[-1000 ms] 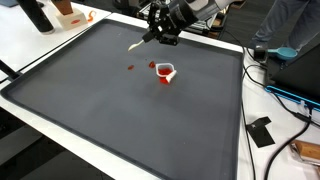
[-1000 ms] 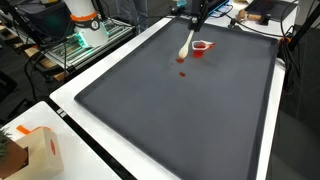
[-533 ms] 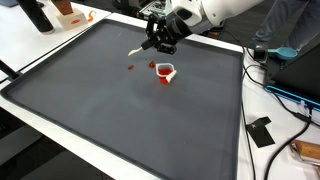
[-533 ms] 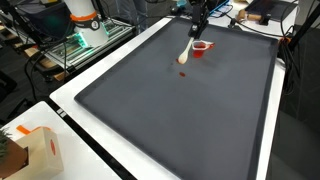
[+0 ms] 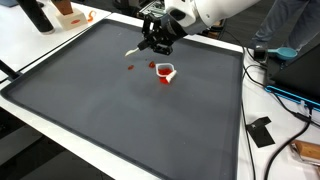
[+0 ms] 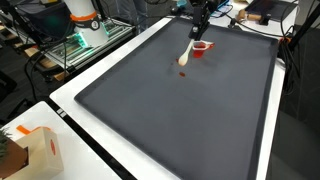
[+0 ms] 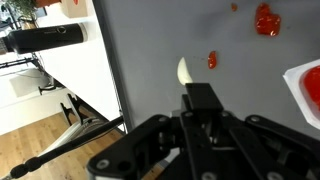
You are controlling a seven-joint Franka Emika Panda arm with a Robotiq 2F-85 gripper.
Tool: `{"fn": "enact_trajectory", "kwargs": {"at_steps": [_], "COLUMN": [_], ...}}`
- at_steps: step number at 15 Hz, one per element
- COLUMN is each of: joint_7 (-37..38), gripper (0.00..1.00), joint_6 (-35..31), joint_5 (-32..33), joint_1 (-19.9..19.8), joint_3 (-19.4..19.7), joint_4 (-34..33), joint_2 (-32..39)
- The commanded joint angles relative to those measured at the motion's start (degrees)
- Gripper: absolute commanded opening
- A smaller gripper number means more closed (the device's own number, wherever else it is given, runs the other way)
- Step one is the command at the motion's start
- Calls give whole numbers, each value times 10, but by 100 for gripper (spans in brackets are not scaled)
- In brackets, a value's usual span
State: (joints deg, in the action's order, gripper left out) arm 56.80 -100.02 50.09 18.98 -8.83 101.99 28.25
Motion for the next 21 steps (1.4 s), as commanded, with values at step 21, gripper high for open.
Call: {"fn": "enact_trajectory", "kwargs": {"at_steps": [21], "joint_7": [-301], "gripper": [3], "joint_6": [-160], "joint_5": [-267], "joint_1": [-97], "joint_3": [31], "joint_4": [65], "joint_2": [-120]}}
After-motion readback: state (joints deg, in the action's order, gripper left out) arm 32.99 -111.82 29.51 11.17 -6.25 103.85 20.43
